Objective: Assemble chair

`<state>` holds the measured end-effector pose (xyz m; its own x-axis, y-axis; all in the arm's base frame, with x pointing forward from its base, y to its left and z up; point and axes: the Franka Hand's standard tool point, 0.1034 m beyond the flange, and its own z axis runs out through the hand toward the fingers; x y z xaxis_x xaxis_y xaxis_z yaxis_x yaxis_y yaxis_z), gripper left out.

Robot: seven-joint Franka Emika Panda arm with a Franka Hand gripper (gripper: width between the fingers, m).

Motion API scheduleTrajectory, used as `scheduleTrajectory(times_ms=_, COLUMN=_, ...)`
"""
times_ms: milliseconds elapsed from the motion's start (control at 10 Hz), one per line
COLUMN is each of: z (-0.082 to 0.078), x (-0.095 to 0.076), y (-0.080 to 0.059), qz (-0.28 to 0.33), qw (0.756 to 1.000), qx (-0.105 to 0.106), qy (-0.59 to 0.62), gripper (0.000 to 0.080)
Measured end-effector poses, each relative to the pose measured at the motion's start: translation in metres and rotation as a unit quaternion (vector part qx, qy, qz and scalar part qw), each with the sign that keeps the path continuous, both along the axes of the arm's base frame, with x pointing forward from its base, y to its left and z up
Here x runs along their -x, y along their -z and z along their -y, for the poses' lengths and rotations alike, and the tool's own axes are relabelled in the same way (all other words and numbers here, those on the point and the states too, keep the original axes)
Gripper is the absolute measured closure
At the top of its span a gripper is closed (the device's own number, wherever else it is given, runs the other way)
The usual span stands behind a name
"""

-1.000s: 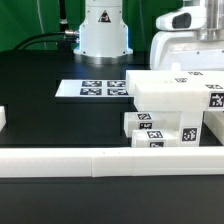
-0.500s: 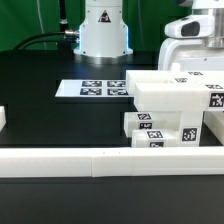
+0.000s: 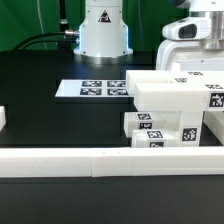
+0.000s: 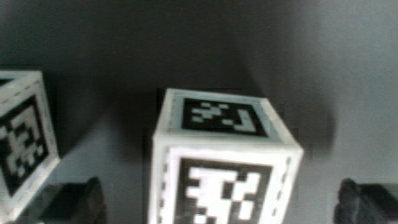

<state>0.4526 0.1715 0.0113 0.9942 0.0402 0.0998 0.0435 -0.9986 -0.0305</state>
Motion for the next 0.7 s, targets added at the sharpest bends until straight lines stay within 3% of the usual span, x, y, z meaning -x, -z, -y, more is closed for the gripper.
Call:
scheduleTrajectory(times_ms=400, z=0.0032, x=-0.0009, y=0.0000, qz=0.000, qw=1.000, qx=0.001, qy=0.001, gripper=0.0150)
scheduleTrajectory(times_ms=600, z=0.0039, x=-0.0012, y=0.0000, qz=0.000, qw=1.000, qx=0.001, qy=0.002, gripper=0.0378)
scheduleTrajectory(times_ms=700, z=0.0038, x=-0.0012, y=0.0000, qz=0.000, qw=1.000, qx=0.001, qy=0.002, gripper=0.0378)
